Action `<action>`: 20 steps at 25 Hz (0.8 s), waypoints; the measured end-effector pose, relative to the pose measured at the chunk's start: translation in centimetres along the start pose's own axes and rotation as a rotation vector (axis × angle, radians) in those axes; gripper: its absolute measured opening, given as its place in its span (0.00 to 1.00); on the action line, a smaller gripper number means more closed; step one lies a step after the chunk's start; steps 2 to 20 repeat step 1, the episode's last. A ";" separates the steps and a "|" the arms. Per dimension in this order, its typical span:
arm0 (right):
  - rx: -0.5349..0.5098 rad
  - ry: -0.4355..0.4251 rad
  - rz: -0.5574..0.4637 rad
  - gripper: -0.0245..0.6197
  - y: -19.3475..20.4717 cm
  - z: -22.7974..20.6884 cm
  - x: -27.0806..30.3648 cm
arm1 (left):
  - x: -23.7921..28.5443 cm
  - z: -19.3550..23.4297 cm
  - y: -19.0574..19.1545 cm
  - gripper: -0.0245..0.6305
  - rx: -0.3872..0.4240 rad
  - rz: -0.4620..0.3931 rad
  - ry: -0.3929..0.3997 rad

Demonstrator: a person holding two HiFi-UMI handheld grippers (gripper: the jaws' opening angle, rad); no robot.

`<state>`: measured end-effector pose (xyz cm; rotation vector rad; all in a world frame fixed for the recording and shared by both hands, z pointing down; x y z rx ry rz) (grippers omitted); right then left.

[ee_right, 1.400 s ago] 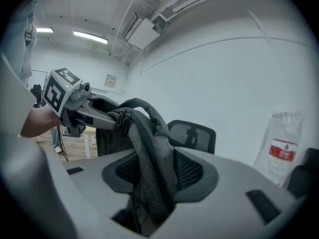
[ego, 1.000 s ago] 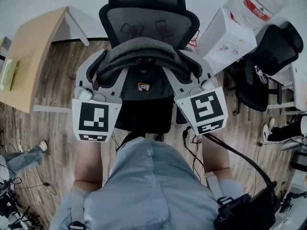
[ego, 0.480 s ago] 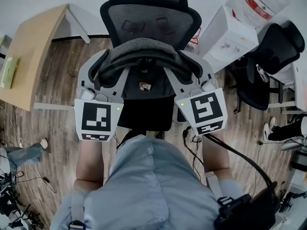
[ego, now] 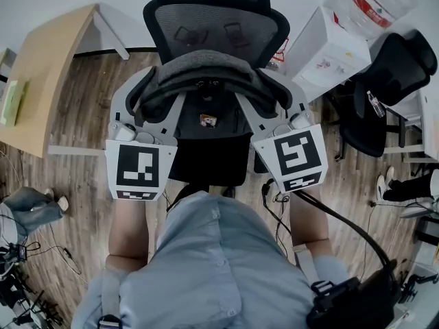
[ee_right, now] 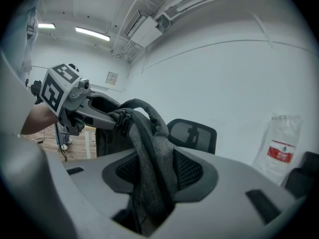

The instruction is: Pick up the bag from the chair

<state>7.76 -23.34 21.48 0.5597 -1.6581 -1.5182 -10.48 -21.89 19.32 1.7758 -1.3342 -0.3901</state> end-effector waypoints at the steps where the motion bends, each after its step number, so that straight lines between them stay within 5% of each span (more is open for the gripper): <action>1: 0.000 0.000 0.000 0.29 0.1 0.0 0.1 | 0.1 0.0 0.1 0.38 0.001 -0.001 0.000; 20: 0.000 0.000 0.000 0.29 0.1 0.0 0.1 | 0.1 0.0 0.1 0.38 0.001 -0.001 0.000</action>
Point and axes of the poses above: the fingertips, and each gripper's own axes: x forward along the fingers, z to its left, y out of its underside, the point moved 7 cm from there along -x, backward along the fingers, and after that the axes turned 11 degrees about x, right-handed, at the moved point
